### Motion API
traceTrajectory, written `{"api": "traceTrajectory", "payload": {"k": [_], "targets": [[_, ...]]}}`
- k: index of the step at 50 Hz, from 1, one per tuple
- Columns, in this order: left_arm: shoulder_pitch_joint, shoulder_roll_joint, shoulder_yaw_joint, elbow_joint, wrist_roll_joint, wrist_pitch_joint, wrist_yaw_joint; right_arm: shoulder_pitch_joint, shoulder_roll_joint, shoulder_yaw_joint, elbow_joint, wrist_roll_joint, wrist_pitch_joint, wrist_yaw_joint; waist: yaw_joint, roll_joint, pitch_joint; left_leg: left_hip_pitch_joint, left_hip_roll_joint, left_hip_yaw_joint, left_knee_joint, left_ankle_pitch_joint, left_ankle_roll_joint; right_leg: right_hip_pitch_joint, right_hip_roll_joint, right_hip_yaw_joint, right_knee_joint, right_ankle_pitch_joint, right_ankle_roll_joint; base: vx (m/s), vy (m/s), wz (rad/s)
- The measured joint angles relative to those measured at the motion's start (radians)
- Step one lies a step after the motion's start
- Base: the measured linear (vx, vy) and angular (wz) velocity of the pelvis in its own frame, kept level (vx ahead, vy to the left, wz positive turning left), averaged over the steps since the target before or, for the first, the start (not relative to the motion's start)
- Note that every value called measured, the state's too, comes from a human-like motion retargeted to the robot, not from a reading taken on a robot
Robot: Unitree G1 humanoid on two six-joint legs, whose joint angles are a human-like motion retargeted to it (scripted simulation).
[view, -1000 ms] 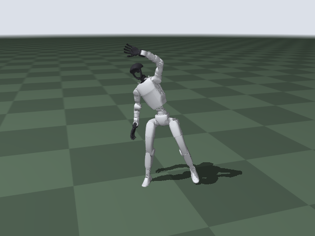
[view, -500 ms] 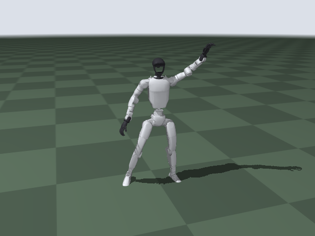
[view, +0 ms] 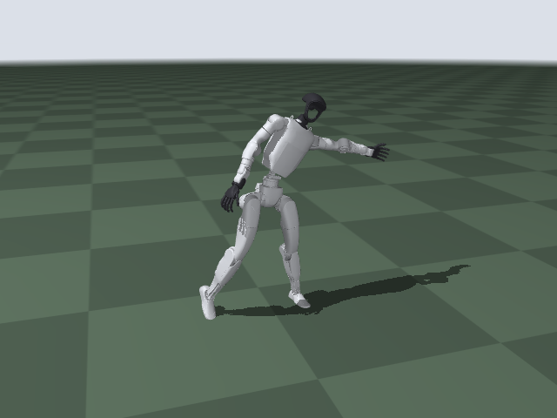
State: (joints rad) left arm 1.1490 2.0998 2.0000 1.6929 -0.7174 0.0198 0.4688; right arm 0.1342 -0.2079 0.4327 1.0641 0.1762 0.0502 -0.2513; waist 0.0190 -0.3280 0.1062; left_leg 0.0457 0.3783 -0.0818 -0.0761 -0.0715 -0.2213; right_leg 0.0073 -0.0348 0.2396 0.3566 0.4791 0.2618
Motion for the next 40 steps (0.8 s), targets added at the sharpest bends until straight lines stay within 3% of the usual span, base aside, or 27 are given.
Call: {"api": "traceTrajectory", "payload": {"k": [5,8,12,16,22,27,35,40], "targets": [[0.000,0.000,0.000,0.007,-0.114,0.046,0.004,0.006,-0.053,0.005,-0.006,-0.009,-0.003,-0.013,0.014,-0.008,-0.054,-0.023,-0.153,0.055,-0.009,0.019,0.059,-0.033,-0.203,-0.134,0.006,-0.167,0.000,-0.13,0.20,-0.47],[0.000,0.020,0.000,0.007,-0.109,0.027,0.010,-0.007,-0.083,0.000,-0.013,-0.013,-0.006,-0.023,0.021,0.003,-0.078,-0.031,-0.199,0.099,-0.009,0.020,0.060,-0.048,-0.298,-0.325,0.033,-0.293,-0.049,-0.09,-0.07,-0.67],[0.000,0.045,0.000,-0.018,-0.073,-0.024,0.031,-0.013,-0.139,-0.010,-0.010,-0.014,-0.011,-0.040,0.051,0.071,-0.123,-0.039,-0.215,0.188,-0.005,0.023,0.035,-0.032,-0.373,-0.580,-0.012,-0.427,-0.075,-0.10,-0.20,-1.10],[-0.035,0.061,0.000,-0.079,-0.021,-0.079,0.056,0.003,-0.226,-0.033,-0.001,0.000,-0.022,-0.052,0.084,0.181,-0.164,-0.052,-0.217,0.283,0.025,0.020,0.001,-0.002,-0.385,-0.704,-0.133,-0.507,-0.046,-0.11,-0.28,-1.19],[-0.123,0.114,-0.007,-0.186,0.264,-0.133,0.038,0.059,-0.368,-0.124,0.026,0.052,-0.050,-0.050,0.126,0.396,-0.186,-0.053,-0.180,0.379,0.086,0.053,-0.022,0.018,-0.331,-0.630,-0.299,-0.529,0.000,-0.09,-0.35,-1.01],[-0.334,0.152,-0.125,-0.329,0.560,-0.149,-0.019,0.088,-0.451,-0.191,0.054,0.079,-0.060,-0.043,0.130,0.548,-0.190,-0.059,-0.113,0.409,0.146,0.168,-0.023,-0.018,-0.261,-0.520,-0.337,-0.510,0.000,-0.06,-0.42,-1.12],[-0.541,0.152,-0.327,-0.905,0.764,-0.209,0.003,0.031,-0.544,-0.211,0.037,0.066,-0.038,-0.026,0.015,0.666,-0.103,-0.067,-0.120,0.411,0.296,0.380,0.039,-0.033,-0.266,-0.358,-0.334,-0.493,0.000,0.04,-0.25,-1.08],[-0.618,0.152,-0.523,-1.231,1.081,-0.239,-0.016,0.001,-0.611,-0.206,0.013,0.039,-0.049,-0.005,-0.075,0.735,-0.062,-0.064,-0.132,0.387,0.361,0.456,0.087,-0.033,-0.262,-0.268,-0.342,-0.486,0.000,0.08,-0.12,-0.99]]}}
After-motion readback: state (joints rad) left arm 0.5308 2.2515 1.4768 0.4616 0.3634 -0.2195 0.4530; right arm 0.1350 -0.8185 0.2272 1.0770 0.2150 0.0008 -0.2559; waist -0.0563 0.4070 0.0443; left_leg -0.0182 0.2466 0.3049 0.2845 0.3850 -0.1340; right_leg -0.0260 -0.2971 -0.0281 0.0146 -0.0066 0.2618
